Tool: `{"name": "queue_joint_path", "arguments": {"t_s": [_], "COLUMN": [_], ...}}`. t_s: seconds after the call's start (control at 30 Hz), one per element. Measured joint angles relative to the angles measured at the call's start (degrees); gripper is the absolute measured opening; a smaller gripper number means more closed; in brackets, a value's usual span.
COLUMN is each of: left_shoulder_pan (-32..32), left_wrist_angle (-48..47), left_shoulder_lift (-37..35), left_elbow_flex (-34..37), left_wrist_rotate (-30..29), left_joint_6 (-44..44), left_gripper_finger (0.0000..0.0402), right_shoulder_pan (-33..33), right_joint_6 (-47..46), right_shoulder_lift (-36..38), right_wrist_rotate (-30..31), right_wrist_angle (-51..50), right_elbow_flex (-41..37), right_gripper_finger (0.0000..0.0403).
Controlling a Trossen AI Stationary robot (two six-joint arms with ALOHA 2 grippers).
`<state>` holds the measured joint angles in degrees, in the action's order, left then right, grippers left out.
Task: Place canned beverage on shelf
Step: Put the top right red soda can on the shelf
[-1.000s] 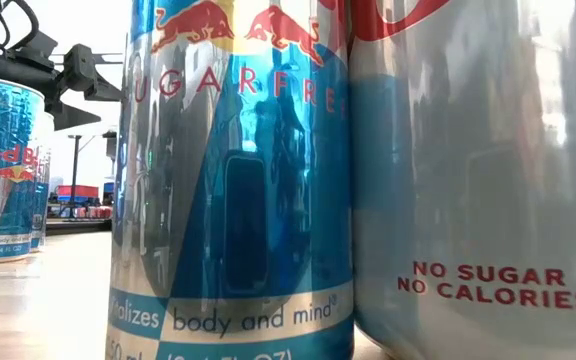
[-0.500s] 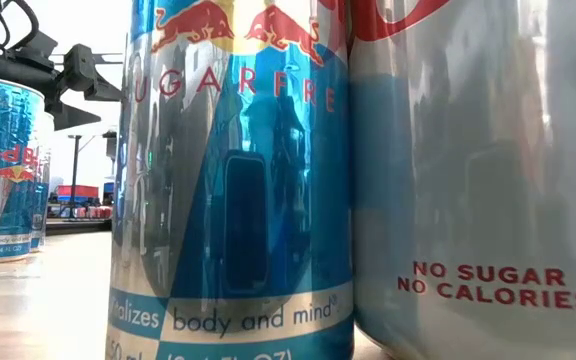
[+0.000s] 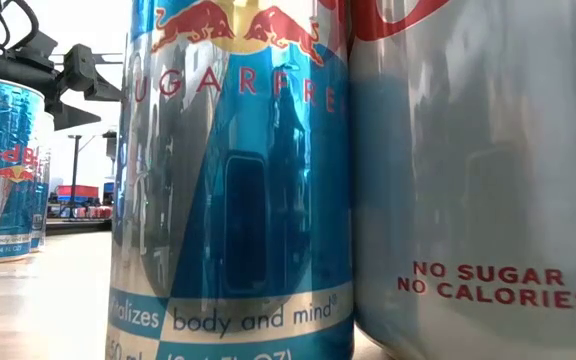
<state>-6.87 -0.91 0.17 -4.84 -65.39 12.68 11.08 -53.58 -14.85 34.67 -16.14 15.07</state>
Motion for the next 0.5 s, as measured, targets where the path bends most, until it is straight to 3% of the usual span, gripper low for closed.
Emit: {"name": "queue_joint_path", "arguments": {"t_s": [0.1,0.27,0.5], "left_shoulder_pan": [0.0,0.0,0.0], "left_wrist_angle": [0.0,0.0,0.0], "left_shoulder_lift": [0.0,0.0,0.0], "left_elbow_flex": [0.0,0.0,0.0], "left_wrist_rotate": [0.0,0.0,0.0], "left_joint_6": [0.0,0.0,0.0], "left_gripper_finger": [0.0368,0.0368,0.0368], "right_shoulder_pan": [0.0,-0.1,-0.4], "right_joint_6": [1.0,-0.1,-12.5], "right_shoulder_lift": [-1.2,-6.4,-18.0], "right_wrist_rotate": [2.4,5.0,5.4], "right_wrist_angle": [-2.7,-16.0,-40.9], "right_elbow_flex": [3.7,14.2,31.7], "right_gripper_finger": [0.0370,0.0370,0.0370]}}
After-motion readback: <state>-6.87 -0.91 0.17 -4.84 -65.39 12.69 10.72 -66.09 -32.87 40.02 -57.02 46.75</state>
